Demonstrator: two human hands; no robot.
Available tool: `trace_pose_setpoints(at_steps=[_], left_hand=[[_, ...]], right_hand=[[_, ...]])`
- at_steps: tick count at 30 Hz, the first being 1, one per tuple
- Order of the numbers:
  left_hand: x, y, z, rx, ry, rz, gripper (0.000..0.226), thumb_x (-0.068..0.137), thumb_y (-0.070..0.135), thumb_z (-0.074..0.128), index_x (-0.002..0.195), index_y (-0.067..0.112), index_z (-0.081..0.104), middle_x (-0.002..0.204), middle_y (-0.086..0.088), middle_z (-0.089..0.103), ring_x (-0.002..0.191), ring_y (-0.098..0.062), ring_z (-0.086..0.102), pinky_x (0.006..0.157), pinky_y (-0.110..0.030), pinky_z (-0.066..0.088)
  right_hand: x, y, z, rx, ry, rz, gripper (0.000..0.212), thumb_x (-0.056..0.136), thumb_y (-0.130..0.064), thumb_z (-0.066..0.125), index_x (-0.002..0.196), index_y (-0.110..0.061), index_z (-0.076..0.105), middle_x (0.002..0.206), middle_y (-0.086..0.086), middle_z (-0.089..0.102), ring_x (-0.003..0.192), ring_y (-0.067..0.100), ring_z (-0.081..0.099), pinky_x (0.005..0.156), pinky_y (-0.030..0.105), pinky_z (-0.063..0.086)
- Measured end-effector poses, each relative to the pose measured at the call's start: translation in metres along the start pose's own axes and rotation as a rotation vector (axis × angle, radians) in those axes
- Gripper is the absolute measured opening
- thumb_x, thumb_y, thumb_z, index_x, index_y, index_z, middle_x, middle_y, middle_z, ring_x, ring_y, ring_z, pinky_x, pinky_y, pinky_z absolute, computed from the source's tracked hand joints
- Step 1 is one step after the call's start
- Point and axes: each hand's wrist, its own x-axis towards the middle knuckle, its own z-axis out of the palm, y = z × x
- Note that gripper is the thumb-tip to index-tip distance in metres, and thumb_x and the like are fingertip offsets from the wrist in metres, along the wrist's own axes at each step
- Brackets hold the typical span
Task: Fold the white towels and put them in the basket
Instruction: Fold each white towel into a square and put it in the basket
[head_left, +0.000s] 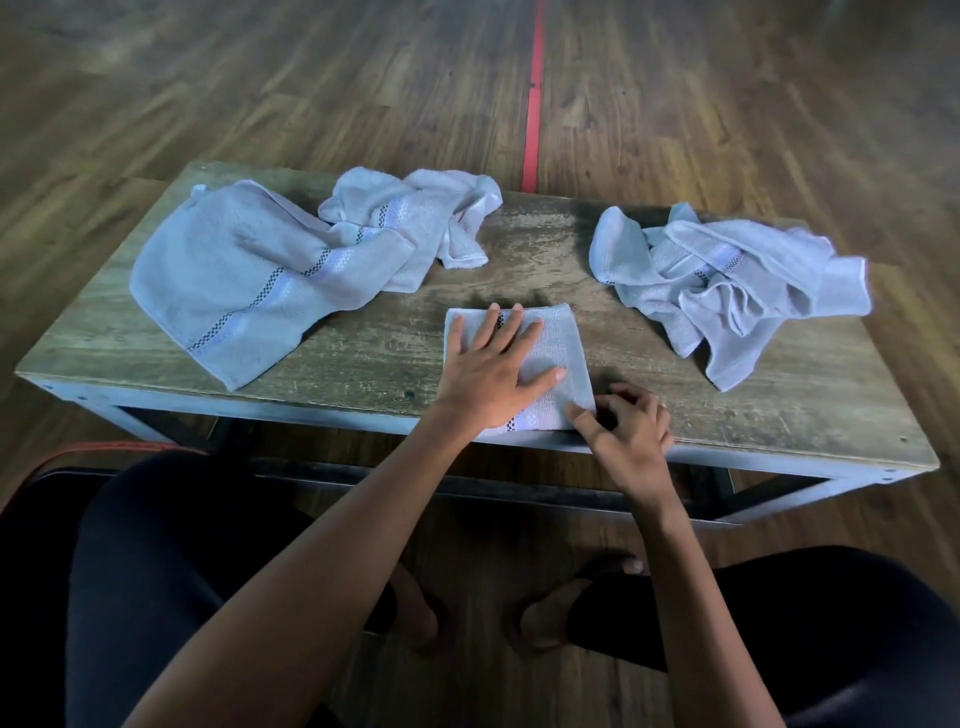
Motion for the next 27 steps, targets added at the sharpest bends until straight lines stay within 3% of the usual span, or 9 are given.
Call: trace_pose_setpoints(at_steps=[8, 12, 16, 20, 24, 27], left_hand=[[0.0, 0.003, 0.003, 0.028, 0.034, -0.009, 0.078, 0.085, 0.076, 0.013, 0.151, 0.034, 0.007, 0.16, 0.007, 0.001, 0.147, -0.016, -0.004, 0.116, -0.053, -0.006], [0.0, 0.001, 0.005, 0.025, 0.059, -0.006, 0.078, 0.084, 0.076, 0.014, 0.15, 0.035, 0.009, 0.16, 0.007, 0.002, 0.147, -0.016, -0.003, 0.116, -0.053, -0.005], [0.002, -0.004, 0.005, 0.04, 0.071, 0.006, 0.079, 0.083, 0.078, 0.019, 0.15, 0.036, 0.011, 0.16, 0.007, 0.002, 0.147, -0.015, -0.002, 0.115, -0.052, -0.005], [0.003, -0.007, 0.008, 0.06, 0.099, 0.024, 0.082, 0.08, 0.078, 0.017, 0.15, 0.035, 0.015, 0.16, 0.006, 0.006, 0.147, -0.015, 0.002, 0.115, -0.052, -0.003], [0.003, -0.007, 0.009, 0.072, 0.149, 0.038, 0.088, 0.075, 0.079, 0.008, 0.148, 0.033, 0.024, 0.159, 0.004, 0.015, 0.147, -0.018, 0.01, 0.114, -0.054, 0.002], [0.002, -0.008, 0.006, 0.075, 0.111, 0.039, 0.089, 0.075, 0.079, 0.004, 0.15, 0.033, 0.017, 0.16, 0.005, 0.009, 0.147, -0.016, 0.004, 0.115, -0.054, -0.002]], right_hand=[[0.007, -0.006, 0.002, 0.003, -0.108, 0.017, 0.025, 0.08, -0.057, 0.065, 0.088, -0.033, 0.068, 0.145, -0.009, 0.022, 0.136, 0.015, 0.005, 0.115, 0.038, 0.0], [0.008, -0.003, 0.005, -0.023, -0.111, -0.006, 0.035, 0.075, -0.062, 0.065, 0.086, -0.029, 0.072, 0.146, -0.012, 0.021, 0.137, 0.014, 0.003, 0.116, 0.039, -0.004], [0.005, 0.005, 0.001, -0.017, -0.081, -0.047, 0.046, 0.066, -0.071, 0.064, 0.077, -0.028, 0.073, 0.139, -0.013, 0.028, 0.134, 0.011, 0.013, 0.115, 0.037, 0.007], [0.004, 0.006, 0.0, -0.044, -0.006, -0.059, 0.059, 0.06, -0.07, 0.062, 0.076, -0.014, 0.072, 0.123, -0.014, 0.035, 0.127, 0.009, 0.023, 0.101, 0.026, 0.011], [0.002, 0.004, 0.0, -0.022, 0.047, -0.056, 0.037, 0.058, -0.067, 0.067, 0.061, -0.03, 0.06, 0.115, -0.011, 0.039, 0.122, 0.009, 0.026, 0.099, 0.027, 0.015], [0.001, 0.005, -0.001, -0.038, 0.038, -0.061, 0.041, 0.055, -0.069, 0.067, 0.063, -0.03, 0.061, 0.115, -0.01, 0.042, 0.122, 0.009, 0.028, 0.105, 0.032, 0.018]])
